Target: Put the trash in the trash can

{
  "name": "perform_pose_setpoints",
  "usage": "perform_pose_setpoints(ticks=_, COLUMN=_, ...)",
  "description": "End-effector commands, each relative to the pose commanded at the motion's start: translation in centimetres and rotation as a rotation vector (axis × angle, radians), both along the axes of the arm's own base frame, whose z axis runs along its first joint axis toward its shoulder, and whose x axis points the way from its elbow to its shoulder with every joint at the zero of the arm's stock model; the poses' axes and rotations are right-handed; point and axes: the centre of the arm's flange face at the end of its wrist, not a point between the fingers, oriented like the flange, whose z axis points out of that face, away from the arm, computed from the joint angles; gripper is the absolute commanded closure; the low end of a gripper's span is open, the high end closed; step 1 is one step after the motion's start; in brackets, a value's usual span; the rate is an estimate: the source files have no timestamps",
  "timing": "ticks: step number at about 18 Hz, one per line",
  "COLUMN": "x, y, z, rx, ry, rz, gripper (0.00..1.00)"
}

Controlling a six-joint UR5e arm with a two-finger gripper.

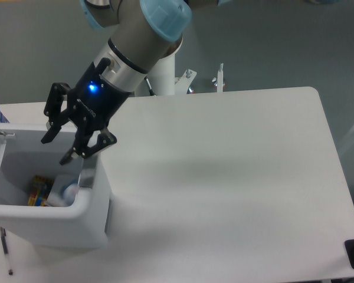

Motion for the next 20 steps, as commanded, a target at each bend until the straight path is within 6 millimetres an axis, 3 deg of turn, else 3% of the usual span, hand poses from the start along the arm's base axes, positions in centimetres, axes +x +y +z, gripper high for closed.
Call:
perform_pose_setpoints(ticks=2, x=-1.4, y=-0.3, z=-0.2, rx=0.0, ry=0.005, rz=0.022, gripper=0.0)
perform_pose_setpoints(ticks=8, x=-10.1, y=-3.9, z=-2.4, rx=-0.021, ry=-0.014, rz=0.166, gripper=0.0)
perform_pose_setpoints(ticks=10, x=-13.0, y=-4.9, z=-4.0, rx=-0.044, ry=-0.001, rz=0.193, gripper=0.0)
perform_pose_setpoints(ticks=13, x=-17.2, y=-8.3, z=-6.2, rx=-0.2, ry=0.24, rz=0.185, gripper=0.0)
perform_pose_setpoints(ticks=16, x=-19.4, y=-10.7, z=-9.8, rx=-0.378, ry=0.382, rz=0.124, gripper=0.0)
perform_pose_setpoints(ticks=20, x=-20.4, y=-11.2, z=-12.5, rx=-0.479, ry=0.415, rz=0.117, gripper=0.0)
